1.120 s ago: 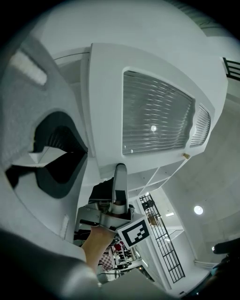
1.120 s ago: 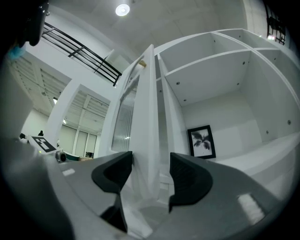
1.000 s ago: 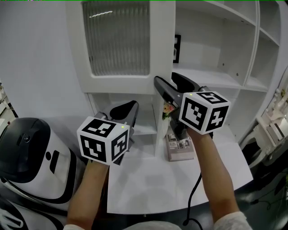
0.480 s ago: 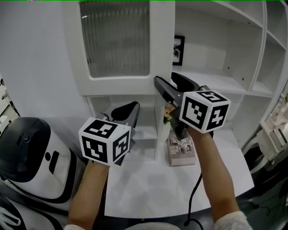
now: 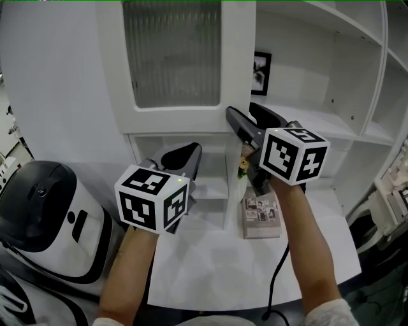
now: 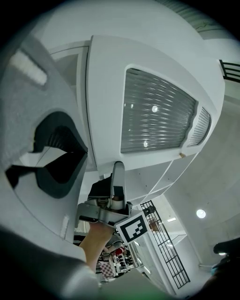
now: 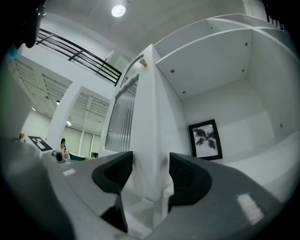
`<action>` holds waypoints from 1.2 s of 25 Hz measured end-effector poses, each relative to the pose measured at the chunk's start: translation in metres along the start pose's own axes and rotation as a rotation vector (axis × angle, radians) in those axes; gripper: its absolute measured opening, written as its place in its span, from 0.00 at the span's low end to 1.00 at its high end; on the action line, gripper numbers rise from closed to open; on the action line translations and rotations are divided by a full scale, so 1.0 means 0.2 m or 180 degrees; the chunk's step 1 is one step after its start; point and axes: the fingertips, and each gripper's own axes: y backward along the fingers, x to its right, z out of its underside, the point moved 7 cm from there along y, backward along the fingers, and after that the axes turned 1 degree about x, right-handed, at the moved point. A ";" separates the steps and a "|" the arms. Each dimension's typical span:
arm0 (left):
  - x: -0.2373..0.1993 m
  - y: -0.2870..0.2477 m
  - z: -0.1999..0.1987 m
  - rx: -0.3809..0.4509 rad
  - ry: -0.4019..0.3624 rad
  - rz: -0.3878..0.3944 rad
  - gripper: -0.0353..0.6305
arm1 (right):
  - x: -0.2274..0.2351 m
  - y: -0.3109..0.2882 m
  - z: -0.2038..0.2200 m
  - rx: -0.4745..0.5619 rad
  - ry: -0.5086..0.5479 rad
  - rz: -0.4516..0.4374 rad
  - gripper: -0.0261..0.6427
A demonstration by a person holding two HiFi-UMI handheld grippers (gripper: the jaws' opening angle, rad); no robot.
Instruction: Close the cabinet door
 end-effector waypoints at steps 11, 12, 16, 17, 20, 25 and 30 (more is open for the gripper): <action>-0.03 0.08 -0.02 0.0011 0.0038 -0.0144 0.05 | -0.01 0.01 0.01 0.0017 -0.0023 0.0026 0.41; -0.03 0.09 -0.02 0.0014 0.0045 -0.0151 0.05 | -0.02 0.01 0.01 0.0016 -0.0008 0.0044 0.41; -0.04 0.13 -0.03 0.0024 0.0064 -0.0138 0.05 | -0.06 0.03 0.00 0.0009 0.0102 0.0167 0.37; -0.04 0.14 -0.04 0.0021 0.0066 -0.0124 0.05 | -0.07 0.04 0.00 0.0006 0.0113 0.0208 0.34; -0.04 0.19 -0.04 0.0010 0.0067 -0.0078 0.05 | -0.10 0.08 0.00 0.0010 0.0114 0.0322 0.31; -0.06 0.29 -0.05 -0.0026 0.0060 -0.0021 0.05 | -0.18 0.15 0.01 0.0011 0.0058 0.0507 0.28; -0.09 0.42 -0.06 -0.0034 0.0068 -0.0006 0.05 | -0.31 0.20 0.03 -0.0025 0.0035 0.0584 0.26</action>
